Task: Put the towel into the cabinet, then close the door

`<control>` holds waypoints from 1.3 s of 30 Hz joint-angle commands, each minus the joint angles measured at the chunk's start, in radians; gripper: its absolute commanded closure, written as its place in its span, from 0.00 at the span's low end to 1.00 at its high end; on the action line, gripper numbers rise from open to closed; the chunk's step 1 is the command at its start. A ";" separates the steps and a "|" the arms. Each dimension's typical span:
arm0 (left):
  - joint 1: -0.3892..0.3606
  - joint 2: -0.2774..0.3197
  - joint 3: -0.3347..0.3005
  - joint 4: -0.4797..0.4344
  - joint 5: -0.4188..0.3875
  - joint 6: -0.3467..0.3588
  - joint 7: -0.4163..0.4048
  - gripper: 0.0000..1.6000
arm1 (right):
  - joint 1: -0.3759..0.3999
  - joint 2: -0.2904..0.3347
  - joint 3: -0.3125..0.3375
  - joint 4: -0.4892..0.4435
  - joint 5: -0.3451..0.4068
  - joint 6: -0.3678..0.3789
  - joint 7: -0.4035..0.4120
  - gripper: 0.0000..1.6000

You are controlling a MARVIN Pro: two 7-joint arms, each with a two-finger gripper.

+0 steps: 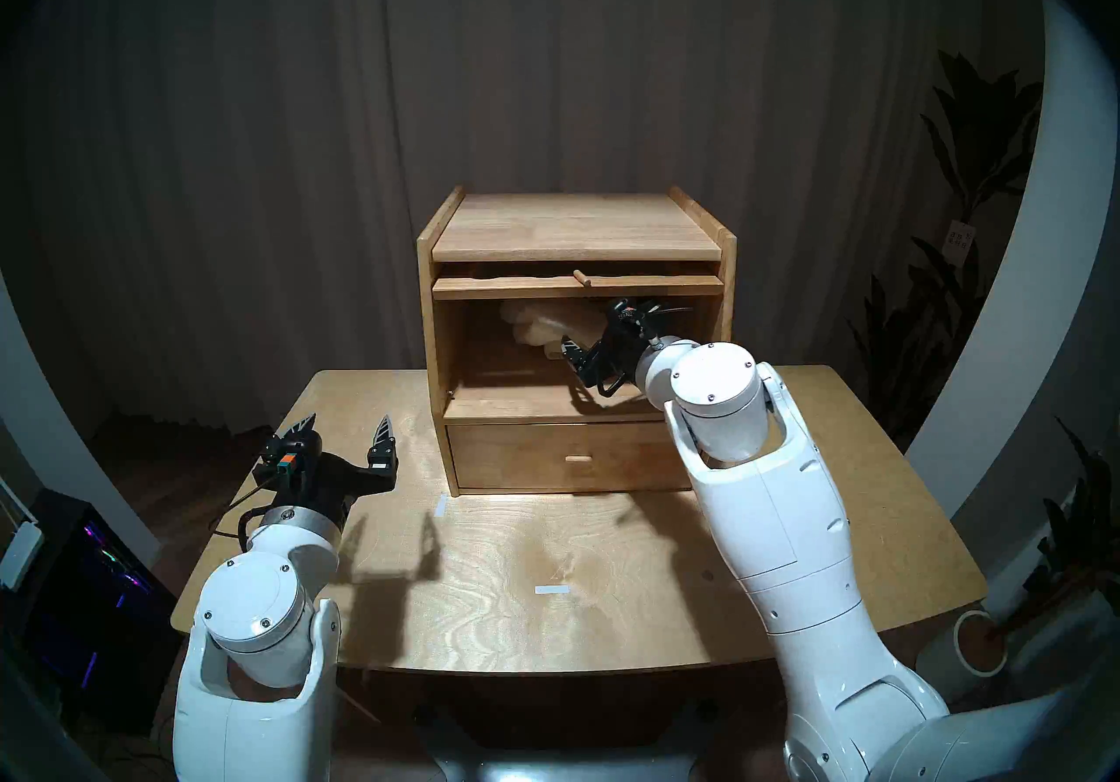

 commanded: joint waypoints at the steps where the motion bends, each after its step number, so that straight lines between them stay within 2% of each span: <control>1: -0.007 0.000 -0.001 -0.016 -0.001 -0.004 0.001 0.00 | -0.046 0.033 0.009 -0.119 0.030 -0.018 0.050 0.00; 3: -0.008 0.001 -0.001 -0.014 0.000 -0.004 0.001 0.00 | -0.081 0.045 -0.010 -0.139 0.045 -0.030 0.087 0.00; 4: -0.008 0.001 -0.001 -0.013 0.000 -0.004 0.000 0.00 | -0.123 0.067 -0.024 -0.162 0.049 -0.038 0.117 0.00; 6: -0.008 0.001 -0.001 -0.012 0.000 -0.004 0.000 0.00 | -0.139 0.079 -0.025 -0.168 0.053 -0.040 0.130 0.00; 7: -0.008 0.001 -0.001 -0.011 0.000 -0.004 0.000 0.00 | -0.164 0.105 -0.020 -0.201 0.058 -0.048 0.153 0.00; 16: -0.009 0.001 -0.001 -0.006 0.000 -0.004 0.000 0.00 | -0.217 0.168 0.041 -0.307 0.098 -0.100 0.216 0.00; 20: -0.009 0.001 -0.001 -0.004 0.001 -0.004 -0.001 0.00 | -0.215 0.186 0.096 -0.359 0.113 -0.129 0.221 0.00; 27: -0.009 0.001 -0.001 0.000 0.001 -0.004 -0.001 0.00 | -0.236 0.216 0.243 -0.448 0.142 -0.159 0.209 0.00; 28: -0.010 0.001 -0.001 0.001 0.001 -0.004 -0.001 0.00 | -0.258 0.225 0.281 -0.480 0.150 -0.166 0.210 0.00; 33: -0.010 0.001 -0.001 0.003 0.001 -0.004 -0.001 0.00 | -0.299 0.228 0.324 -0.528 0.172 -0.182 0.212 0.00; 35: -0.010 0.001 -0.001 0.004 0.001 -0.004 -0.002 0.00 | -0.324 0.227 0.360 -0.558 0.185 -0.189 0.212 0.00; 39: -0.010 0.001 -0.001 0.006 0.002 -0.004 -0.002 0.00 | -0.379 0.224 0.437 -0.558 0.195 -0.186 0.201 0.00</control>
